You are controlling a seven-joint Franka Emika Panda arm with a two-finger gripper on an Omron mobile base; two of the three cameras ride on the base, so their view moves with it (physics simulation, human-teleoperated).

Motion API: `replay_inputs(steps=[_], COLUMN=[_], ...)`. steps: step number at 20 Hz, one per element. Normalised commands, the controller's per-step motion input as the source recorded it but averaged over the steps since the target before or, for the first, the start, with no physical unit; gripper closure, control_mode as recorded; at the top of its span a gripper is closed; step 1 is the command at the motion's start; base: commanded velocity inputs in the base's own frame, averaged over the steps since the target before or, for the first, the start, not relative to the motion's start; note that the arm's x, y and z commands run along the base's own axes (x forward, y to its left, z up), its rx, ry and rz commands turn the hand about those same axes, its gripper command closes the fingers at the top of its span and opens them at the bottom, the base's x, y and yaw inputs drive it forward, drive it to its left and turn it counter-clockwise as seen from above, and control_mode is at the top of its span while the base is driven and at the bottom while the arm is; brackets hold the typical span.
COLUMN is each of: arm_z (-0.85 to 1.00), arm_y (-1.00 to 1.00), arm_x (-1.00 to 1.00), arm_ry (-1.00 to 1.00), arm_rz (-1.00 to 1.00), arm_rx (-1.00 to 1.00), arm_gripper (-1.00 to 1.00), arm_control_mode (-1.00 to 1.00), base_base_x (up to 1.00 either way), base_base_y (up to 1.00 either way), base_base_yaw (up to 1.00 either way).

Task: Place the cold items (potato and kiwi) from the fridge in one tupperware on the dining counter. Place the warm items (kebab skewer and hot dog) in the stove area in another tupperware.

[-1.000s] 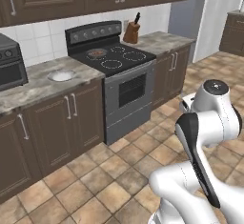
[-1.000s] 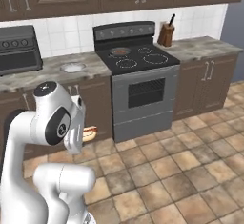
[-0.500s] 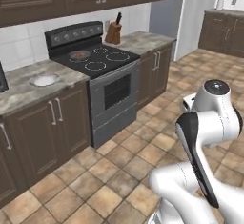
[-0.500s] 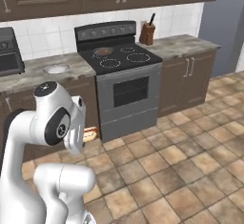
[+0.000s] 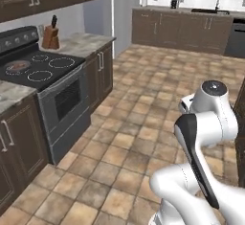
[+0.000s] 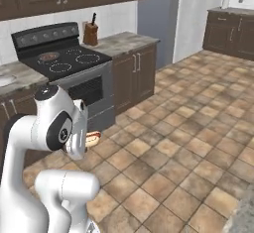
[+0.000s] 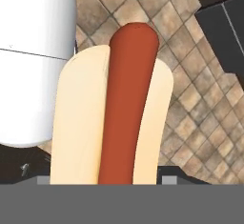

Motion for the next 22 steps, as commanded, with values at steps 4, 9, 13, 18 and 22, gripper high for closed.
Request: replay_inputs(steps=[4,9,13,18,22], arm_z=[0.0,0.0,0.0,0.0,0.0], arm_y=[0.0,0.0,0.0,0.0,0.0], arm_x=[0.0,0.0,0.0,0.0,0.0], arm_ry=[0.0,0.0,0.0,0.0,0.0], arm_rz=[0.0,0.0,0.0,0.0,0.0], arm_rx=[0.0,0.0,0.0,0.0,0.0], arm_gripper=[1.0,1.0,1.0,1.0,1.0], arm_control_mode=[1.0,1.0,1.0,1.0,1.0], base_base_x=[-0.61,-0.88,-1.0,-0.99,-1.0], base_base_y=[0.11,0.19,0.0,-0.07,-0.01], base_base_yaw=[-0.5,-0.46,-0.45,-0.24,-0.19])
